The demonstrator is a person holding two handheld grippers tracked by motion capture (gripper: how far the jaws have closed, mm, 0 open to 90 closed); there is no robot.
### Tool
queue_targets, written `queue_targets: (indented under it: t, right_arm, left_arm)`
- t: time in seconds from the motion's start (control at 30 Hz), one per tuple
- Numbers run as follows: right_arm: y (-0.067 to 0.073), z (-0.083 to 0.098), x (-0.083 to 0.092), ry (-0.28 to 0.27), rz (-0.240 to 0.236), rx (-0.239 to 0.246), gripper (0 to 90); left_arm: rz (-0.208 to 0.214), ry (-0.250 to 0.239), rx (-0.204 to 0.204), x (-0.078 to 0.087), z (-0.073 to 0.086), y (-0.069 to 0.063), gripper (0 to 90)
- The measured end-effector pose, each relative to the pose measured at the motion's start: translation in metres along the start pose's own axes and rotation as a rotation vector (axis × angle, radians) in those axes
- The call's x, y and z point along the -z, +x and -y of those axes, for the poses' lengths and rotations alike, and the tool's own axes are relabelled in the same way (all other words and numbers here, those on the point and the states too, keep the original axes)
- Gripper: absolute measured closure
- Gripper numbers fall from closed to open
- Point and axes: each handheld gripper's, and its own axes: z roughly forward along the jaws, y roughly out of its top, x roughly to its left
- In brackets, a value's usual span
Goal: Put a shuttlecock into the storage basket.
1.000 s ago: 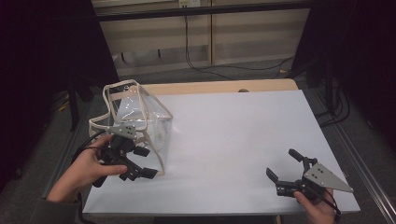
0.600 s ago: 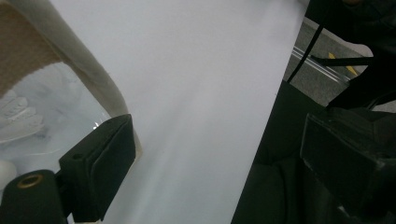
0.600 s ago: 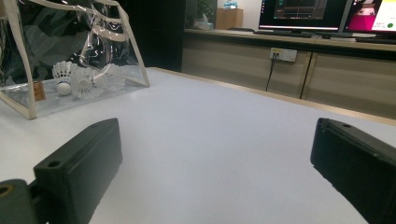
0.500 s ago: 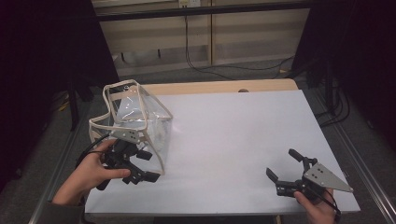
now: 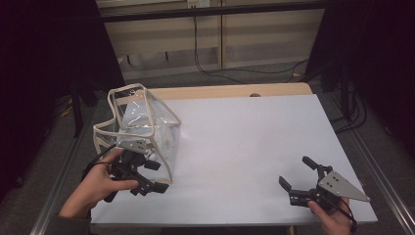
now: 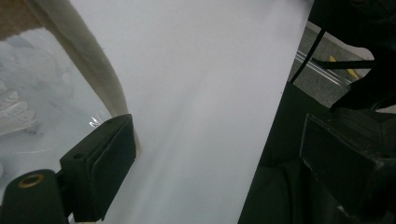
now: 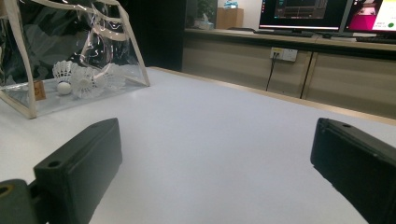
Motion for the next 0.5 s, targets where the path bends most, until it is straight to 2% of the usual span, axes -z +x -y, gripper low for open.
queue_targets:
  t: [0.5]
  right_arm:
    - [0.0001,-0.0001,0.0001,0.000,0.000,0.000,2.0]
  left_arm:
    - [0.003,-0.004,-0.001,-0.0086,0.0071,0.0008,10.5]
